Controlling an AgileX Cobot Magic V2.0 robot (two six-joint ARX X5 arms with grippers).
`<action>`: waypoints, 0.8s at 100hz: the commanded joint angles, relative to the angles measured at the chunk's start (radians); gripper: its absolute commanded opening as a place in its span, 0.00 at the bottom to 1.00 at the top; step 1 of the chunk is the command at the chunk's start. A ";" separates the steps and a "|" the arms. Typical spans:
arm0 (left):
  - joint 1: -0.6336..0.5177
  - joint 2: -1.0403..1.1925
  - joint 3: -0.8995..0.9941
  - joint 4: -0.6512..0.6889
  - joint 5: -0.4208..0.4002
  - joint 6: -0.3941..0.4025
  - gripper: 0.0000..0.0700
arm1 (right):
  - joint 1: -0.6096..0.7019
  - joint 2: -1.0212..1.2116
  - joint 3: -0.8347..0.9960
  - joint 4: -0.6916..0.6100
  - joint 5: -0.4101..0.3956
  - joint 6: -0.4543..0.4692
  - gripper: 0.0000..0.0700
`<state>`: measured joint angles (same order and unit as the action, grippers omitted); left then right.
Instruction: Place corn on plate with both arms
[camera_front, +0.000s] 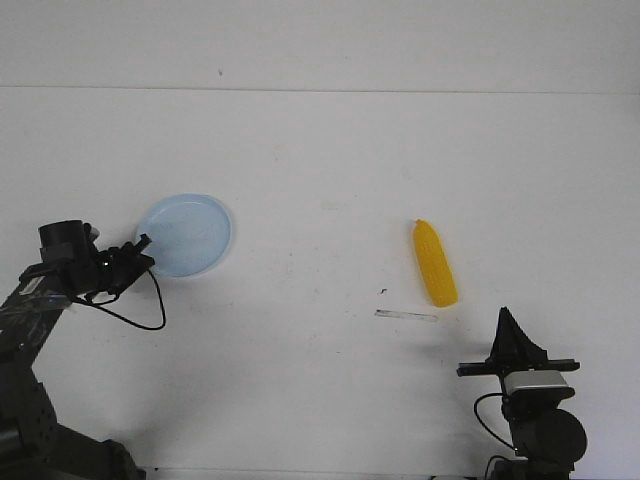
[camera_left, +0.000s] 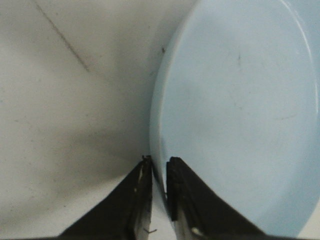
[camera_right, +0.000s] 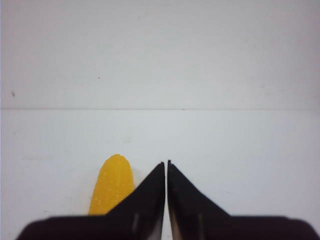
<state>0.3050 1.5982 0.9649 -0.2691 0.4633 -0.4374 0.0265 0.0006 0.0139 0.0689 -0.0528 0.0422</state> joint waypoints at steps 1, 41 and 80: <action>0.002 0.020 0.013 0.004 0.001 -0.003 0.00 | 0.002 0.000 -0.001 0.010 0.001 0.010 0.01; -0.090 -0.045 0.014 0.008 0.071 -0.028 0.00 | 0.002 0.000 -0.001 0.010 0.001 0.010 0.01; -0.516 -0.055 0.014 0.013 -0.102 -0.078 0.00 | 0.002 0.000 -0.001 0.010 0.001 0.010 0.01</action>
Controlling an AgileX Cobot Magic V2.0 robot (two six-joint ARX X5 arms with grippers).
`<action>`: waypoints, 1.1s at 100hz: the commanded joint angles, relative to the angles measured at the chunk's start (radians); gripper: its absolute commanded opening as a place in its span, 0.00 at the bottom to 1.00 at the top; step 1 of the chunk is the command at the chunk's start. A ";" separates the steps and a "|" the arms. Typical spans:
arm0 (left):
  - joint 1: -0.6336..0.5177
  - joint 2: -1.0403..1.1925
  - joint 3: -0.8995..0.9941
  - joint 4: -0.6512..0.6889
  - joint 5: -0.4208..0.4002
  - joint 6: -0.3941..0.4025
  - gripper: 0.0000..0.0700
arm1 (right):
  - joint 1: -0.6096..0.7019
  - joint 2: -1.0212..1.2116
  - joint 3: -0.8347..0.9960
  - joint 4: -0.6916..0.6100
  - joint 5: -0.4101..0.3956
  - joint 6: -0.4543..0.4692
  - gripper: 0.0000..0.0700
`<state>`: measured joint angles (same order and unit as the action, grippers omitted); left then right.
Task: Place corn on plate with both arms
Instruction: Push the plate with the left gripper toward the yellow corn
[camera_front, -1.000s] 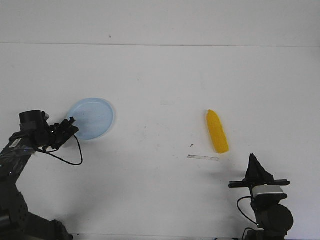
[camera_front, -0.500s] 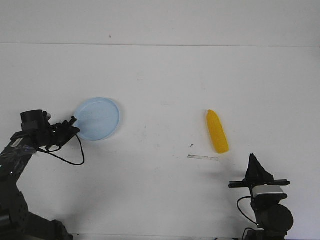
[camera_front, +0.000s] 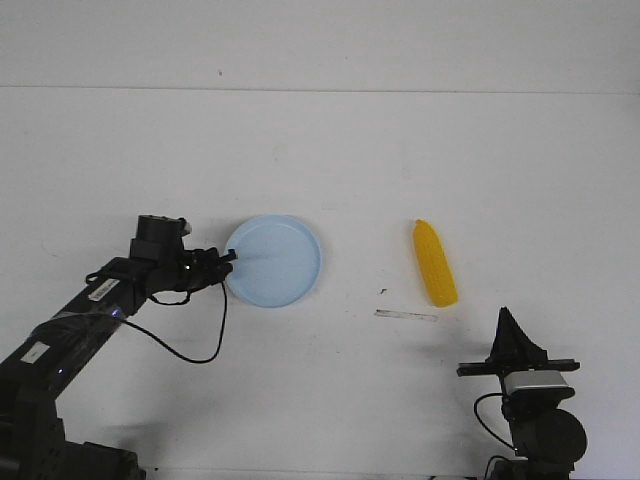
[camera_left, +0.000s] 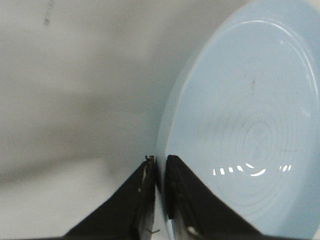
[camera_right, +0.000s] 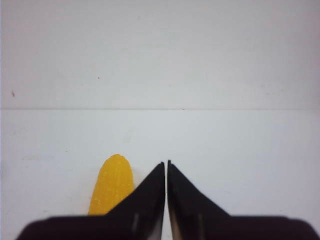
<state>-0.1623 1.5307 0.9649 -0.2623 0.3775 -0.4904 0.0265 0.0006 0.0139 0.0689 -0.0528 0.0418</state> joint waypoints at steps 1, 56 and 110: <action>-0.058 0.013 0.014 0.008 -0.017 -0.026 0.00 | 0.002 0.000 -0.001 0.010 0.001 0.010 0.01; -0.250 0.039 0.014 0.032 -0.074 -0.079 0.05 | 0.002 0.000 -0.001 0.010 0.001 0.010 0.01; -0.235 -0.126 -0.002 0.046 -0.163 -0.043 0.18 | 0.002 0.000 -0.001 0.010 0.001 0.010 0.01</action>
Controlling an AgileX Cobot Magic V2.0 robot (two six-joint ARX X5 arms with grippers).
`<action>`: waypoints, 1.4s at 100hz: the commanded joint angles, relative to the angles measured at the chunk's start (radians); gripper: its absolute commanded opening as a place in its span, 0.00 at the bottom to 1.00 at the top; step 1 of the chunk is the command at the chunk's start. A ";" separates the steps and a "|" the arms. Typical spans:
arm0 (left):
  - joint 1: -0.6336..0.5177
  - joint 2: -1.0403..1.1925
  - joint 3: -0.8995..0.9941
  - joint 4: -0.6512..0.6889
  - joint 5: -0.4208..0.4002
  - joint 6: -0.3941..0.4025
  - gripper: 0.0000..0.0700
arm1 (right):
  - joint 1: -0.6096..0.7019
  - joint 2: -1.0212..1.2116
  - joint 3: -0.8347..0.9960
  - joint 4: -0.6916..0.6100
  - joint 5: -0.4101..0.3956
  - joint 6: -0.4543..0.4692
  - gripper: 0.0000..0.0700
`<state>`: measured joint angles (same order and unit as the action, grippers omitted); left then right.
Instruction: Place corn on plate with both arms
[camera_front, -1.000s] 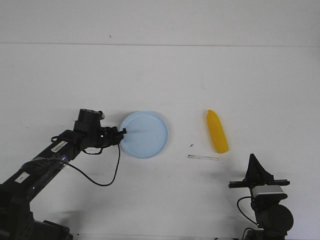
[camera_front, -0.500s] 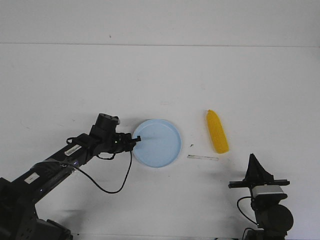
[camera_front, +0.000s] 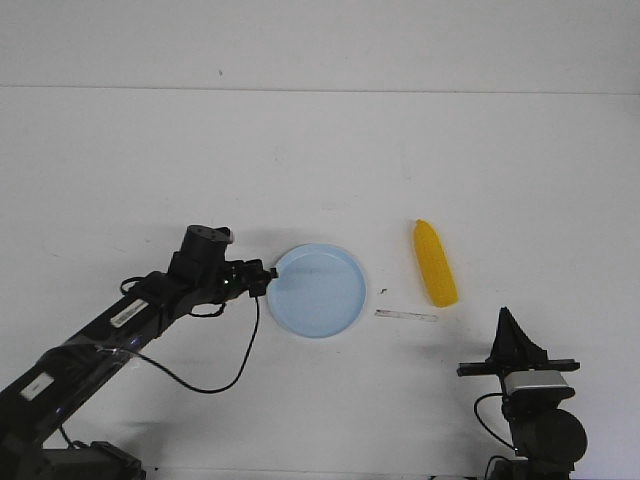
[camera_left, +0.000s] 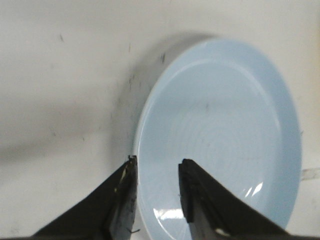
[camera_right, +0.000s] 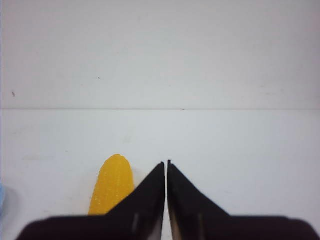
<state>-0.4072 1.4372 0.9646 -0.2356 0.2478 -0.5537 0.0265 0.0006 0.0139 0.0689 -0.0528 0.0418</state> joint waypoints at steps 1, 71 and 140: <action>0.012 -0.040 -0.005 0.024 -0.039 0.021 0.16 | 0.002 0.000 -0.001 0.010 0.001 0.010 0.01; 0.368 -0.704 -0.411 0.412 -0.256 0.524 0.00 | 0.002 0.000 -0.001 0.010 0.001 0.010 0.01; 0.441 -1.245 -0.679 0.335 -0.256 0.515 0.00 | 0.002 0.000 -0.001 0.010 0.001 0.010 0.01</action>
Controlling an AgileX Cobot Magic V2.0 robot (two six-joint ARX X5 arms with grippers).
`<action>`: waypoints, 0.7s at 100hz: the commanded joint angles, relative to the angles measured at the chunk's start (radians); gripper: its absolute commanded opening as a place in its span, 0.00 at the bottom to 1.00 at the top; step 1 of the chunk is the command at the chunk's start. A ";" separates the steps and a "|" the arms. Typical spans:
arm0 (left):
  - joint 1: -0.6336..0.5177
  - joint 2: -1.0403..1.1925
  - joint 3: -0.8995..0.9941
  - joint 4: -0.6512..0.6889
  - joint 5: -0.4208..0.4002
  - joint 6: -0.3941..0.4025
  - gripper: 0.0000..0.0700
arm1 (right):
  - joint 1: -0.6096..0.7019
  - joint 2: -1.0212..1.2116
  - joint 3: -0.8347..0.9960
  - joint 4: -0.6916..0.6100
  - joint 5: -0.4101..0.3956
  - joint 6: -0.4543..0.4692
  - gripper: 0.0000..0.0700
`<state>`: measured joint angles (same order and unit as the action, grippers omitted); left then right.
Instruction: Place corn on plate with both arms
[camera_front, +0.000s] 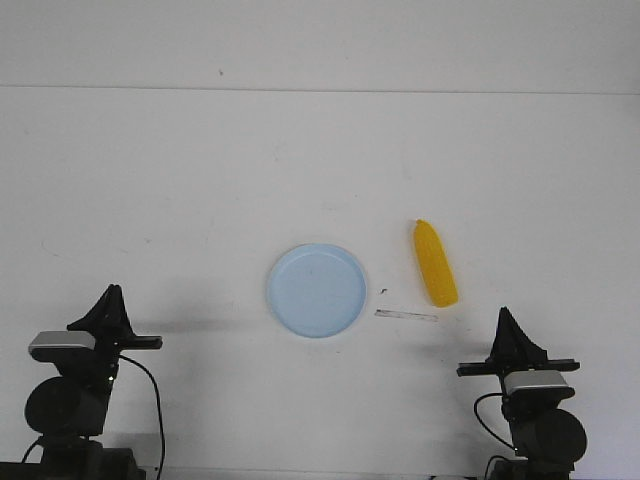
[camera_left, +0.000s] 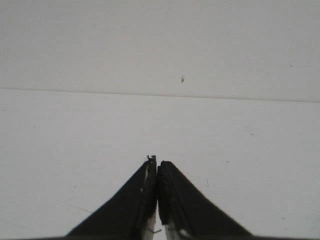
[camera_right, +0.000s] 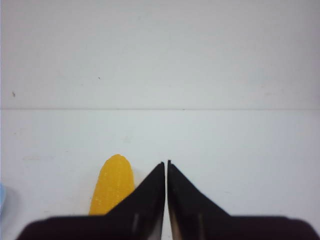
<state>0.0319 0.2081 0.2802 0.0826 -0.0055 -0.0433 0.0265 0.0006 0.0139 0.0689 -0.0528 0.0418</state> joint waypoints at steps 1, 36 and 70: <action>0.002 -0.019 0.006 0.017 -0.003 0.005 0.00 | 0.002 0.000 -0.001 0.010 0.001 0.010 0.01; 0.002 -0.054 0.006 0.016 -0.003 0.005 0.00 | 0.002 0.000 -0.001 0.010 0.001 0.010 0.01; 0.002 -0.055 0.006 0.016 -0.003 0.005 0.00 | 0.002 0.000 -0.001 0.010 0.001 0.010 0.01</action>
<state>0.0319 0.1558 0.2802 0.0868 -0.0055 -0.0429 0.0265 0.0006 0.0139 0.0689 -0.0528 0.0418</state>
